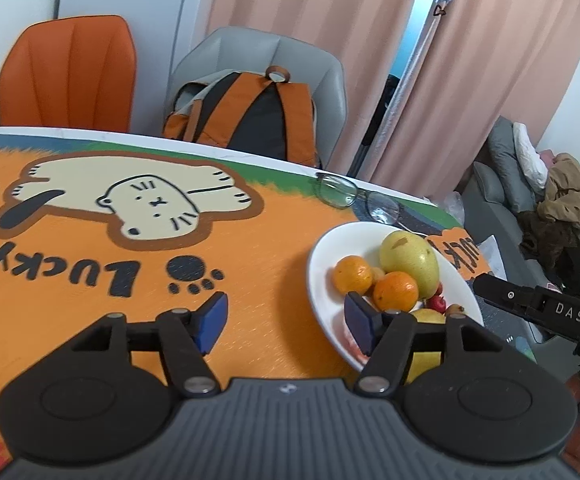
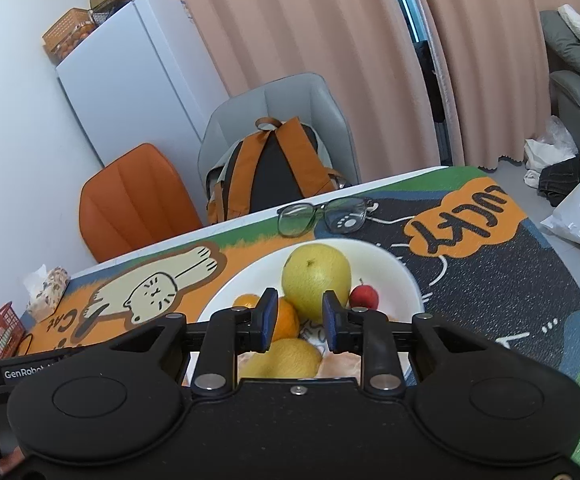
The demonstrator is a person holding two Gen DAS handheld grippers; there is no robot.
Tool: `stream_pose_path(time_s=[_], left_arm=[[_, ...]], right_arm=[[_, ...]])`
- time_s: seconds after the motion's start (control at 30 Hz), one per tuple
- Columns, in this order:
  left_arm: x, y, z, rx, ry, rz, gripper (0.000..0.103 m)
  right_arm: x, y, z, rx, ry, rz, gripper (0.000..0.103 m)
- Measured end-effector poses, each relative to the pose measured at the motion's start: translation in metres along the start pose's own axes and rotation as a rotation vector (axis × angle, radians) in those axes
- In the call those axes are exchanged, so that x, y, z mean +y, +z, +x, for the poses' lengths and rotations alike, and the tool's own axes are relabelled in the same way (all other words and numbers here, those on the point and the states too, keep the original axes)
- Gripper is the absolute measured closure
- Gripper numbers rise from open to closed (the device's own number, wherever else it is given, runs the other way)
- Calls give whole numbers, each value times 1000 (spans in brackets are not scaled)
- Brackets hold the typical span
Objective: Organize fruits
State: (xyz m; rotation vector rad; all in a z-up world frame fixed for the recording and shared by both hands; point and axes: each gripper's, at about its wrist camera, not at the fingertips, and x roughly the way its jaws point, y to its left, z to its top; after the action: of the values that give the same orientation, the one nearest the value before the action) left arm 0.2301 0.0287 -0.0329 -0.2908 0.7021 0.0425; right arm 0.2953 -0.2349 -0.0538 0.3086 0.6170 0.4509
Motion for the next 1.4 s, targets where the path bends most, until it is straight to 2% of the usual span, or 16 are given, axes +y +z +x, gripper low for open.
stream_pose_path(time_s=[0.1, 0.17, 0.23, 0.37, 0.43, 0.5, 0.93, 1.4], left_arm=[[4, -2, -8, -8, 13, -5, 33], [7, -4, -13, -15, 20, -12, 29], [11, -5, -17, -17, 30, -21, 25], [18, -7, -22, -16, 58, -33, 20], [22, -7, -25, -16, 65, -40, 17], [24, -7, -28, -20, 68, -45, 14], [28, -3, -44, -12, 51, -32, 11], [21, -8, -67, -25, 54, 8, 9]], right_arm=[[4, -2, -1, 8, 2, 0, 75], [7, -3, -2, 16, 6, -2, 69], [10, -5, -3, 20, 6, -11, 56], [20, -8, -7, 18, 6, -28, 40], [24, -10, -9, 20, 6, -29, 26], [28, -10, -11, 16, 8, -34, 22], [43, -6, -18, 24, 16, -56, 3], [53, -11, -42, 18, 15, -89, 0]])
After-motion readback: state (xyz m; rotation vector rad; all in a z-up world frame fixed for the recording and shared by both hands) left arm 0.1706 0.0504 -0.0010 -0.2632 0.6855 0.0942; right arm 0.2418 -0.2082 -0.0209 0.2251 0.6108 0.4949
